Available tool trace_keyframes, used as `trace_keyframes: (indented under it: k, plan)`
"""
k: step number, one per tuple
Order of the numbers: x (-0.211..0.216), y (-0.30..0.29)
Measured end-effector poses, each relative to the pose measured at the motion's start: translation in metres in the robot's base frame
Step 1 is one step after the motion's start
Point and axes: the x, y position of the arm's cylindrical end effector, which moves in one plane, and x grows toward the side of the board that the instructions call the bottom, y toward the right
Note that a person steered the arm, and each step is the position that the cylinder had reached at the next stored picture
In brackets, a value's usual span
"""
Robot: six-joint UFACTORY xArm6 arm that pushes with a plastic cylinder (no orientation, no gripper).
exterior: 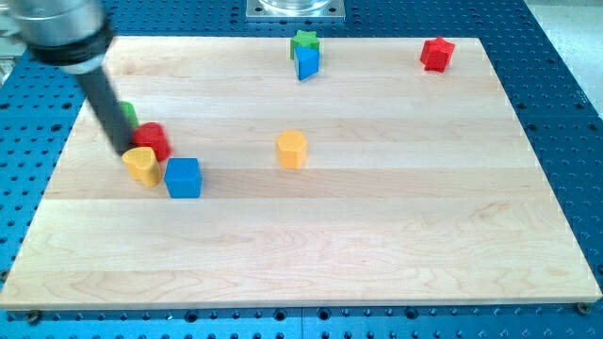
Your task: Push the red circle closer to the red star
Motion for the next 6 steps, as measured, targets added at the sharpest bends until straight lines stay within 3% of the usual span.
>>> trace_keyframes:
  k: [1,3,5,6]
  plan:
    - [0.001,-0.013]
    - [-0.015,0.094]
    - [0.028,0.086]
    - [-0.021,0.171]
